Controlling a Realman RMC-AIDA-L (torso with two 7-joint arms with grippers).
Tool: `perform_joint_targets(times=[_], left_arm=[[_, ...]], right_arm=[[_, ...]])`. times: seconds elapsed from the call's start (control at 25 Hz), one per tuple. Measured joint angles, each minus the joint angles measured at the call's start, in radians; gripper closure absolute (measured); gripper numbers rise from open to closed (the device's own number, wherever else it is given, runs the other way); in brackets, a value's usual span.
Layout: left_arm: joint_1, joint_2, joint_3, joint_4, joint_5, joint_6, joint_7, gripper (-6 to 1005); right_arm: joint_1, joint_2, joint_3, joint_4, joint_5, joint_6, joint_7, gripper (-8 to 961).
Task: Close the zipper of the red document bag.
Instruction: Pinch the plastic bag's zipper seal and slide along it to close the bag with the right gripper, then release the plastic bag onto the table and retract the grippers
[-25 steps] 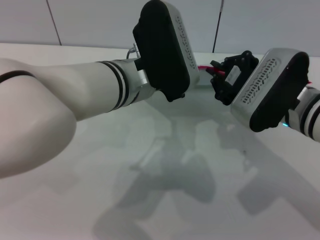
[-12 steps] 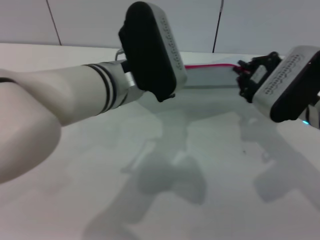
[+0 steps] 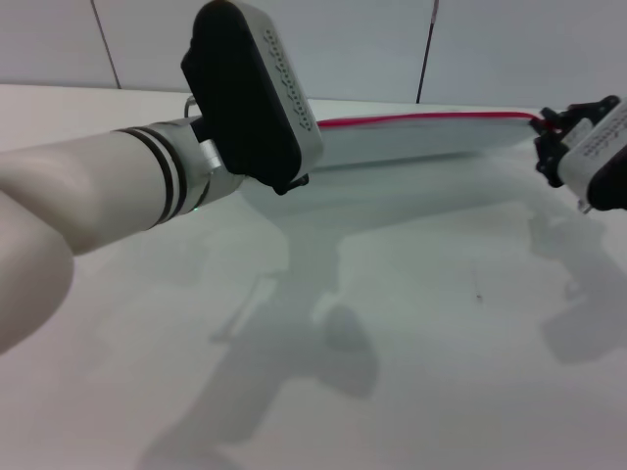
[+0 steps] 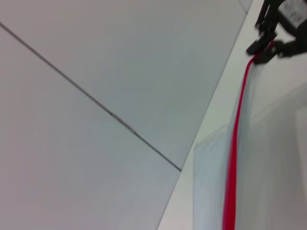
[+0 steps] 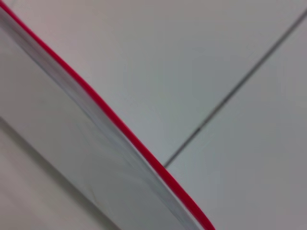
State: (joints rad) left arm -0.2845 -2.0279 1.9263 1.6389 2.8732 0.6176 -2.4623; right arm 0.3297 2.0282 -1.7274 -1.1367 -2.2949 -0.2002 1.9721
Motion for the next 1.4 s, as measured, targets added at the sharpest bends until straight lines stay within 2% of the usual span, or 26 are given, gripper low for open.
perform_joint_targets(times=[0.96, 1.2, 1.36, 1.4], left_arm=[[0.003, 0.000, -0.014, -0.009, 0.000, -0.011, 0.028, 961], [0.002, -0.001, -0.018, -0.015, -0.011, -0.104, 0.025, 958], [0.006, -0.002, -0.007, -0.015, -0.015, -0.164, 0.023, 956], [0.005, -0.002, -0.006, -0.015, -0.015, -0.167, 0.023, 923]], right_arm=[[-0.002, 0.001, 0.025, 0.000, -0.011, 0.035, -0.001, 820], [-0.009, 0.004, 0.042, -0.008, -0.004, 0.056, 0.007, 810], [-0.017, 0.007, 0.034, -0.007, -0.003, 0.094, 0.008, 629], [-0.017, 0.007, 0.032, -0.006, -0.002, 0.098, 0.008, 584]])
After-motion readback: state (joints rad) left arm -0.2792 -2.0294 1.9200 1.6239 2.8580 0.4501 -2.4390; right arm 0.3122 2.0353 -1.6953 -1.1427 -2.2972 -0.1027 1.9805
